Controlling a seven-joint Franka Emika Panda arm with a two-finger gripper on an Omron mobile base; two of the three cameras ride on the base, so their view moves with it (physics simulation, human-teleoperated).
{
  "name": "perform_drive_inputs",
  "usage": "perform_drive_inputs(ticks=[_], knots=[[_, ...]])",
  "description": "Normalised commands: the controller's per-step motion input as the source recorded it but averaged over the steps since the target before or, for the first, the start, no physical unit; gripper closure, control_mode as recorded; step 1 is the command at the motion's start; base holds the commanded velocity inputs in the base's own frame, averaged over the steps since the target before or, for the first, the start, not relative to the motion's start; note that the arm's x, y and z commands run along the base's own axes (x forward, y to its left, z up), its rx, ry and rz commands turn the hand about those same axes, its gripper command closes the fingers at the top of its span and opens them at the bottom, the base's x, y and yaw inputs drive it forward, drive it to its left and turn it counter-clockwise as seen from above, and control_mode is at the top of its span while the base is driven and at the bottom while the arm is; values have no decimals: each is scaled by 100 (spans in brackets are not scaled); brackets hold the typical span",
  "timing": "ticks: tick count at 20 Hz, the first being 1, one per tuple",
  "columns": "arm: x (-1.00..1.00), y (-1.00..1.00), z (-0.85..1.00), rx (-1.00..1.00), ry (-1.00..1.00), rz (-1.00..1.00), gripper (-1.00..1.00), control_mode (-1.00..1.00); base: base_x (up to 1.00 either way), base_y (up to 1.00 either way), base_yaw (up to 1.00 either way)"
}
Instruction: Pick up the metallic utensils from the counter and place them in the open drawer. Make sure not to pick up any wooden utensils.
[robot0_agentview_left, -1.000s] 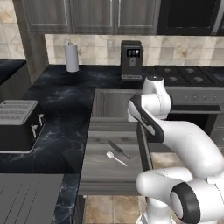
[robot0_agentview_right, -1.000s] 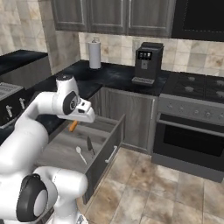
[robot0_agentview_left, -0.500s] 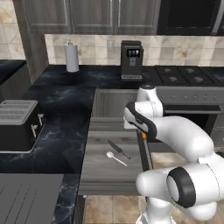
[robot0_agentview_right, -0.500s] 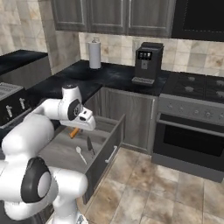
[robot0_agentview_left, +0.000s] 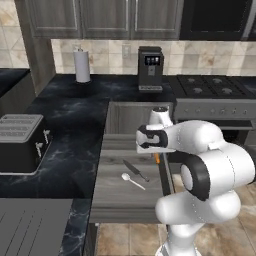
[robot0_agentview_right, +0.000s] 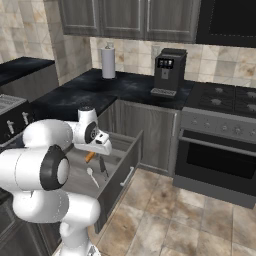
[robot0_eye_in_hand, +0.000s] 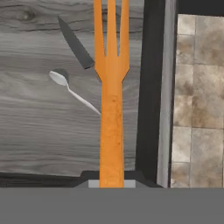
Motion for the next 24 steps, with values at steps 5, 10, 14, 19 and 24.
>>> perform_drive_inputs(ticks=[5,10,14,19,24], knots=[[20,-6,-67,0,-1,0,100,-100,0,0,0],[3,-4,-54,0,-11,0,100,-100,0,0,0],[0,2,-50,0,-14,4,100,-100,0,0,0],[0,17,-39,0,-10,4,100,-100,0,0,0],[1,18,-16,0,-4,1,100,-100,0,0,0]])
